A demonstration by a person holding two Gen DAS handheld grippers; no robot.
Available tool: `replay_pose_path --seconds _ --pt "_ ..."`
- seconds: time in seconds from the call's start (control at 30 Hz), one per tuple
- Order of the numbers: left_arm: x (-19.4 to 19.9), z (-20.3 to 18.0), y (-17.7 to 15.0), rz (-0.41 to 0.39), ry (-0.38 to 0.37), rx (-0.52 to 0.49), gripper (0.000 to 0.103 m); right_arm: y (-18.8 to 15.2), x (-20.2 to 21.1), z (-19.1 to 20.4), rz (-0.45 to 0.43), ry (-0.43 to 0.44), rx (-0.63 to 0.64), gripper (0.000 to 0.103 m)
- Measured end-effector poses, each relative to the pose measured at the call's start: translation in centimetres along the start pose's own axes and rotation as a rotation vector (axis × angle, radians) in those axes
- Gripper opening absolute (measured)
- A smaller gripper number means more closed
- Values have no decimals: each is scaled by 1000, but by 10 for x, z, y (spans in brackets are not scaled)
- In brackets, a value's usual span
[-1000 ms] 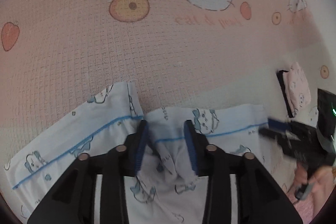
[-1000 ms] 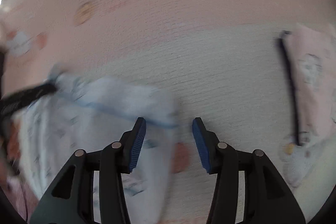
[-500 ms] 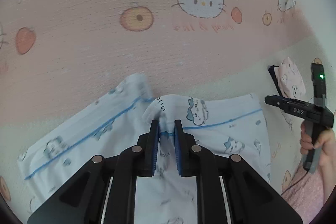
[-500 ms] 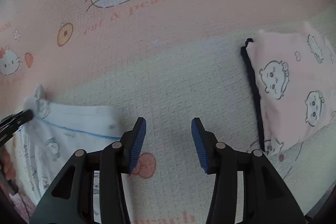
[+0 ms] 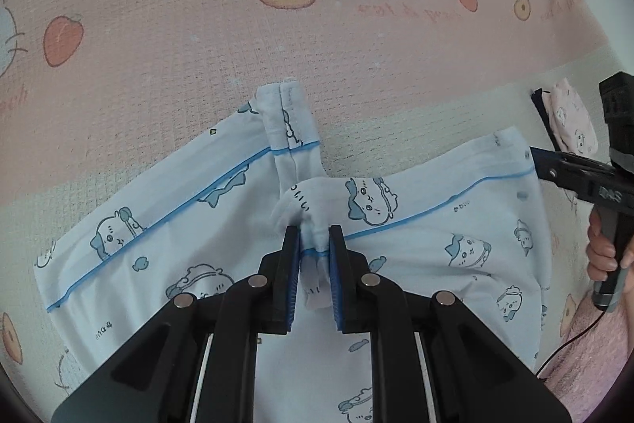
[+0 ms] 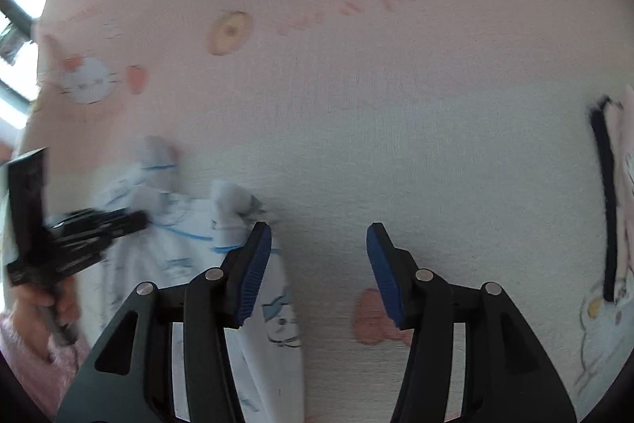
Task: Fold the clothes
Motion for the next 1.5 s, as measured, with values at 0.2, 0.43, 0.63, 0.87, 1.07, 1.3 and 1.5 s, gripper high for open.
replay_pose_path --seconds 0.2,0.43,0.63,0.87,1.07,1.3,1.5 --pt "-6 -7 0 4 3 1 15 -23 -5 35 93 14 143 54" --pt "-5 -8 -1 -1 4 -3 15 -51 11 34 55 -34 175 54" --pt "-4 -8 -2 -6 -12 6 15 -22 5 -9 15 10 -130 55" --pt "26 -34 56 -164 -43 -68 15 -11 51 0 -86 36 -72 2" --pt "-12 -80 112 -154 -108 -179 15 -4 112 -57 -259 -172 -151 3" --pt "-40 -86 135 -176 -176 -34 39 -7 80 -119 -97 -366 -299 26" --pt "-15 -128 92 -77 -279 -176 42 -1 101 -67 -222 -399 -29 36"
Point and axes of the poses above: each gripper's, at about its wrist camera, not at the fingertips, and x roughly against the way its jaws point, z to its left, y to its top, the point moved 8 cm from there along -x, roughly the way its jaws point, and after that the axes turned 12 degrees about -x, right-handed, at the moved point
